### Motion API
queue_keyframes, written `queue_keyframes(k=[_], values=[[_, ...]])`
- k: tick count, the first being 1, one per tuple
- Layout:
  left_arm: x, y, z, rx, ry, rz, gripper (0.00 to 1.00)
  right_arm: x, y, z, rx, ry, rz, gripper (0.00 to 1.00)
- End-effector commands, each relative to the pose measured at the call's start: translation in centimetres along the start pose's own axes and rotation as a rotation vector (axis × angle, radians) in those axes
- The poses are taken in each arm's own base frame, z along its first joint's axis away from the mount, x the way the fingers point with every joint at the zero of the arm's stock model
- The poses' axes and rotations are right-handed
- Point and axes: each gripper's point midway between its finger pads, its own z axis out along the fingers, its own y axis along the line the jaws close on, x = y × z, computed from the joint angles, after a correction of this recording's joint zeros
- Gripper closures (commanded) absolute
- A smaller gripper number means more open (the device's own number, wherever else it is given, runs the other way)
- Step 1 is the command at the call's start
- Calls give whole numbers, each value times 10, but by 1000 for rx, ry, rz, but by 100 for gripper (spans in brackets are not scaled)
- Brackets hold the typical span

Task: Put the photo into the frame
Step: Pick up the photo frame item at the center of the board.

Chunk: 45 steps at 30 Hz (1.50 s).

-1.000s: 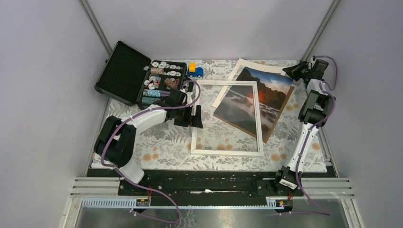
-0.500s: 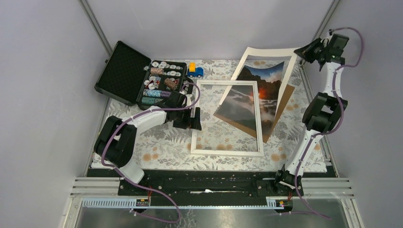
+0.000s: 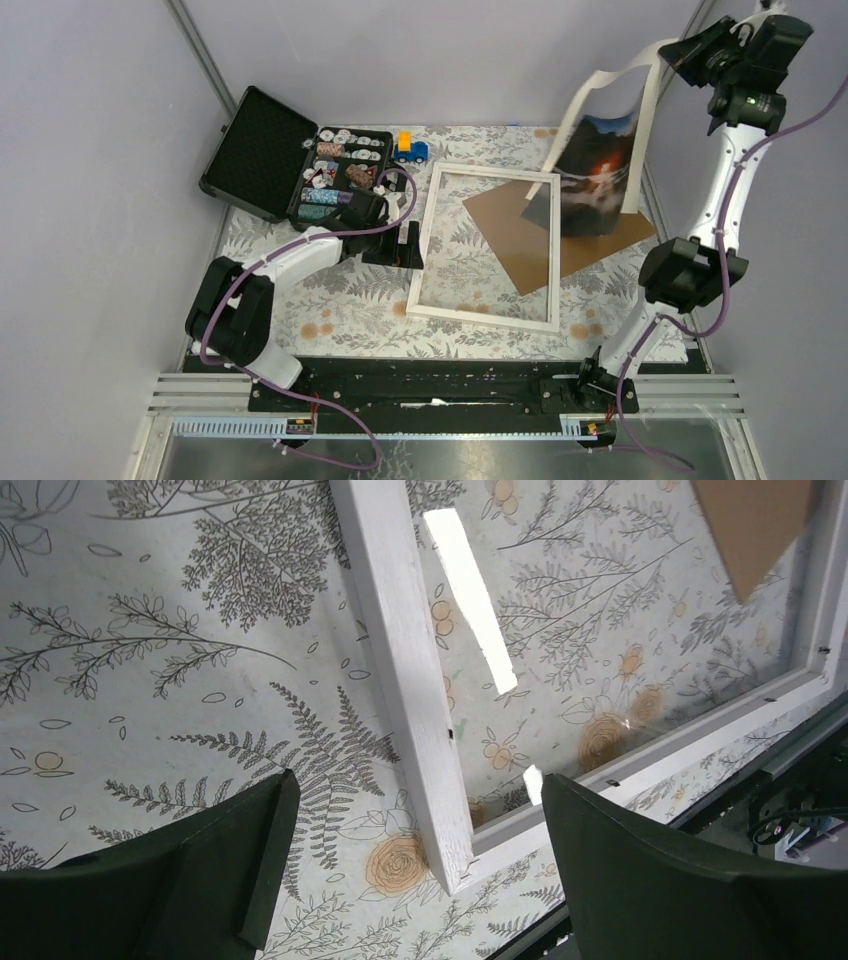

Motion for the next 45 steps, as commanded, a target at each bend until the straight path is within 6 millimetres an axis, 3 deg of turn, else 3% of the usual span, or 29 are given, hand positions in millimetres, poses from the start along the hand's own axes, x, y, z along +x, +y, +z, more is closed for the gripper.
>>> queue_keyframes(k=[1, 4, 9, 16, 18, 24, 30, 37, 41, 45], values=[[-18, -17, -12, 69, -83, 58, 1, -31, 49, -41, -96, -122, -101, 93], [-17, -20, -13, 88, -82, 61, 1, -15, 41, -38, -100, -71, -76, 97], [-18, -24, -15, 106, -90, 70, 1, -11, 57, -56, -111, -66, -52, 97], [-20, -33, -18, 152, -100, 75, 1, -46, 113, -121, -107, -207, -172, 93], [-22, -33, -18, 151, -109, 71, 1, -50, 118, -131, -99, -238, -197, 93], [-34, -15, 1, 27, -116, -30, 3, -31, 83, -113, -27, -201, -176, 95], [-33, -5, 34, -180, -39, 4, 3, -8, 49, -93, 19, -154, -150, 94], [-18, -8, 66, -210, 43, 38, 12, -1, 54, -94, -13, -124, -145, 94], [-20, -22, 54, -128, -7, 47, 10, -1, 66, -103, -31, -118, -131, 93], [-40, -55, 12, -6, -119, 91, 2, -5, 97, -116, -126, -101, -97, 93]])
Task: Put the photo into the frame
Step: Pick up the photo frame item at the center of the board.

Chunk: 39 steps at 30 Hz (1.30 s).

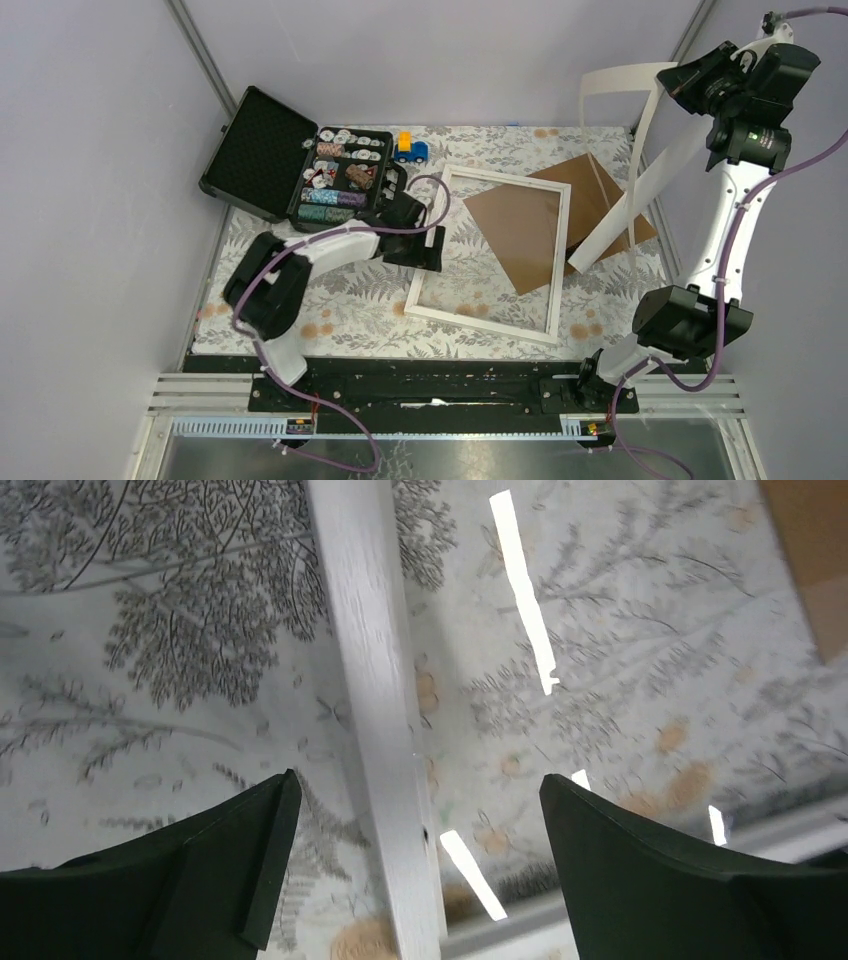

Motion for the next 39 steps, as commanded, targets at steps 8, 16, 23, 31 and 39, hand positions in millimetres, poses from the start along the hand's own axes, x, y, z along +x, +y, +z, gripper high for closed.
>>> queue_keyframes(k=[8, 16, 23, 31, 39], values=[[-65, -96, -140, 439, -310, 94, 1, -56, 117, -79, -269, -119, -25, 91], [-78, -132, -200, 646, -423, 83, 1, -68, 163, -104, -450, -138, 32, 92], [-88, -157, -242, 850, -474, 84, 1, -76, 194, -114, -648, -105, 111, 92], [-111, -80, -251, 721, -583, -186, 1, -16, 137, -71, -691, 40, 374, 92], [-97, -15, -242, 535, -581, -208, 1, 123, 25, -14, -488, 310, 667, 94]])
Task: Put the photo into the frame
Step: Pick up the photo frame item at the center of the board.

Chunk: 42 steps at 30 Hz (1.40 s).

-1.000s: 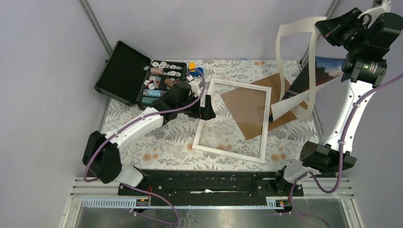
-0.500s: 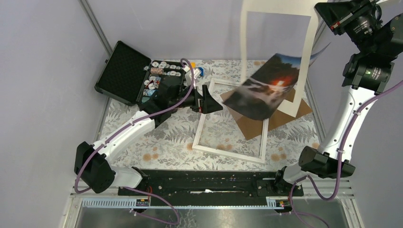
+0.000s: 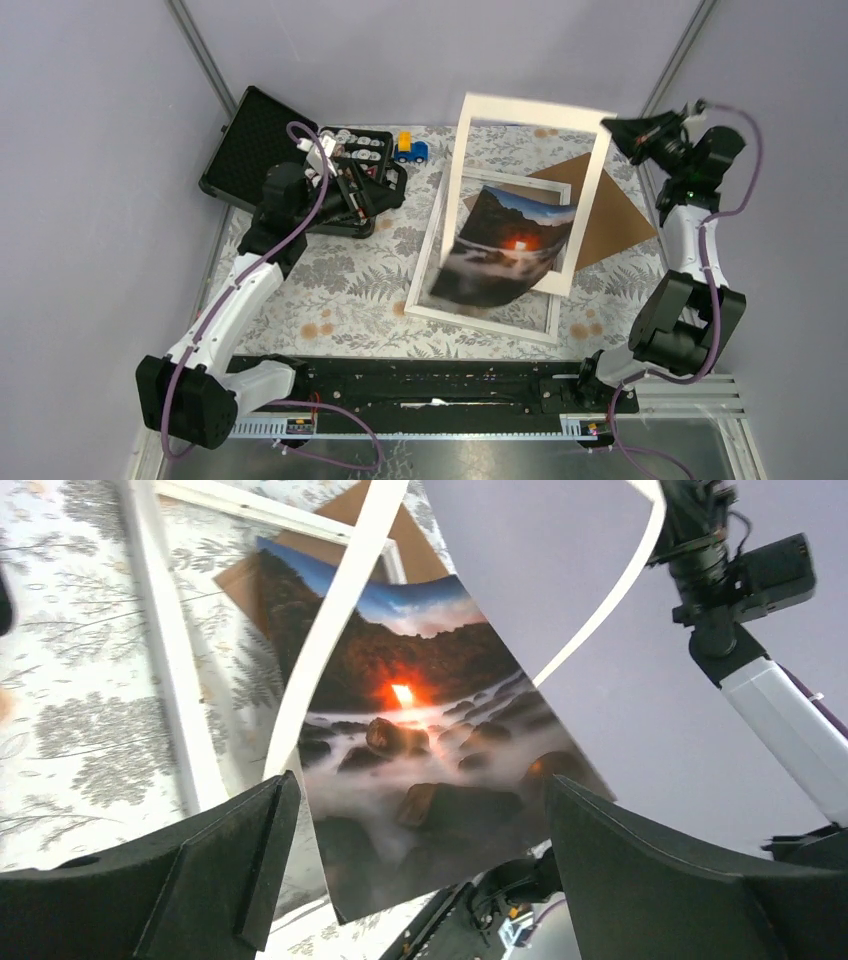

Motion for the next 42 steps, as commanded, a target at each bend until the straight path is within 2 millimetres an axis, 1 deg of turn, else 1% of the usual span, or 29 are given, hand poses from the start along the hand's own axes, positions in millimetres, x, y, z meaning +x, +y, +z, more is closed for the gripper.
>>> queue_keyframes(k=[1, 3, 5, 6, 8, 9, 12, 15, 18, 21, 25, 27, 29, 31, 33, 35, 37, 39, 41, 42], values=[[3, 20, -6, -52, 37, 28, 1, 29, -40, -9, -2, 117, 61, 94], [10, 27, 5, -9, 84, 12, 1, 38, -60, -12, 23, 140, 100, 94], [16, 29, 18, 68, 124, -12, 1, 44, -72, -15, 39, 157, 126, 93], [17, 28, 25, 112, 130, -13, 1, 46, -74, -15, 42, 164, 131, 93], [19, 26, 40, 163, 139, -18, 1, 48, -76, -16, 44, 172, 137, 93], [21, 21, 49, 194, 145, -4, 1, 49, -76, -16, 43, 177, 137, 93], [35, 23, 82, 215, 160, 46, 1, 50, -74, -16, 40, 189, 138, 92], [45, 33, 112, 229, 152, 72, 1, 48, -69, -16, 33, 196, 134, 91], [47, 34, 131, 331, 128, 87, 1, 46, -67, -14, 29, 205, 136, 89], [49, 38, 141, 391, 105, 154, 1, 46, -69, -13, 30, 217, 144, 87], [51, 53, 147, 362, 85, 224, 1, 44, -67, -12, 24, 222, 142, 87], [50, 55, 145, 346, 77, 230, 1, 42, -63, -11, 18, 226, 136, 86], [48, 62, 150, 307, 73, 227, 1, 41, -61, -10, 15, 227, 129, 86], [48, 74, 158, 264, 78, 202, 1, 40, -62, -9, 15, 230, 132, 86], [48, 78, 165, 266, 68, 188, 1, 40, -63, -9, 15, 233, 133, 86], [51, 81, 175, 288, 86, 175, 1, 41, -63, -10, 13, 240, 129, 86], [53, 80, 186, 324, 126, 154, 1, 41, -63, -10, 12, 243, 129, 85], [54, 75, 190, 375, 144, 145, 1, 43, -63, -11, 11, 244, 128, 85], [56, 61, 188, 473, 172, 114, 2, 42, -63, -11, 12, 241, 128, 84], [55, 51, 183, 536, 172, 100, 7, 42, -63, -11, 11, 241, 127, 84]])
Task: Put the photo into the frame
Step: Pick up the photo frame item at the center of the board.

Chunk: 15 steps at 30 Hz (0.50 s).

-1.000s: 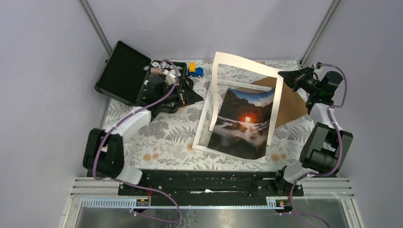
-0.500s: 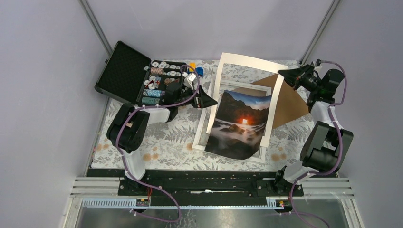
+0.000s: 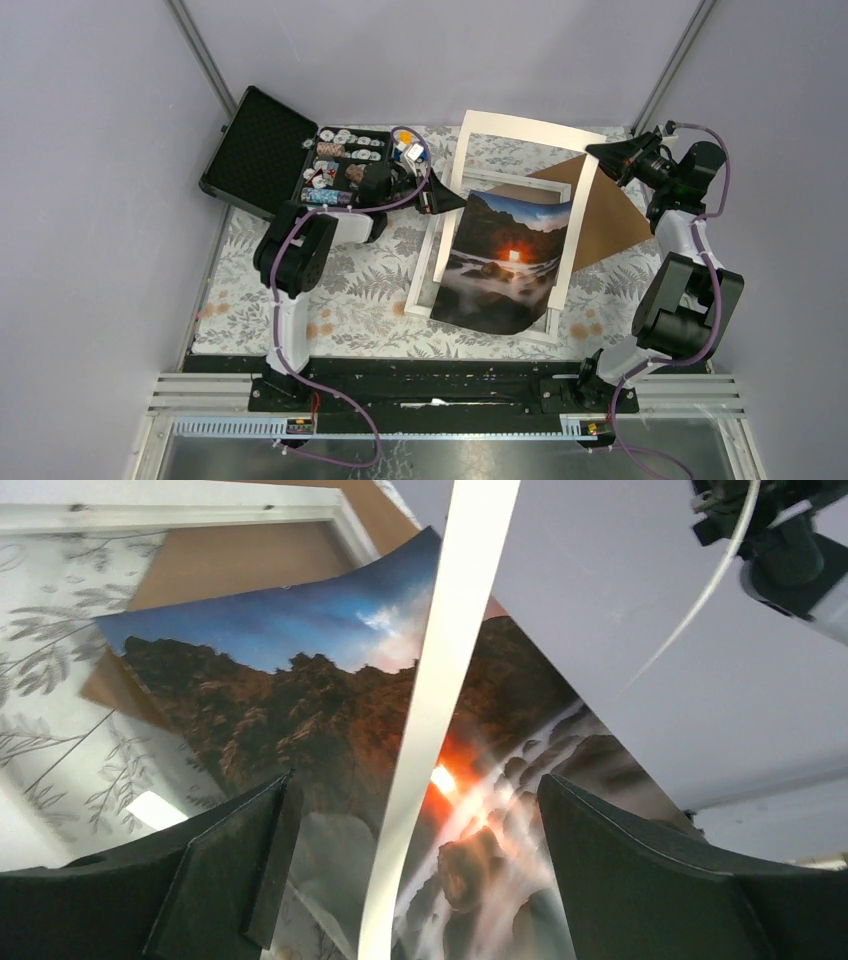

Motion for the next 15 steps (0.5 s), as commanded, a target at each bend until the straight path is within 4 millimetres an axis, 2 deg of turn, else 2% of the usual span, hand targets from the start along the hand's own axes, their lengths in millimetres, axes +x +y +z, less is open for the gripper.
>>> queue_keyframes(k=[1, 3, 5, 9, 11, 15], values=[[-20, -59, -3, 309, -30, 67, 12, 1, 18, -1, -37, 30, -79, 82], [-23, -74, -17, 381, -63, 40, 21, 0, 17, -1, -37, 35, -80, 80], [-27, -80, -26, 408, -88, 12, 35, 0, 15, 0, -35, 37, -85, 75], [-28, -88, -31, 409, -81, -10, 62, -3, 7, 1, -16, 29, -90, 64], [-30, -86, -30, 375, -68, -32, 82, -7, 1, 1, 20, 10, -113, 56], [-36, -84, -32, 295, -60, -61, 95, -18, -28, -5, 254, -47, -175, 36]])
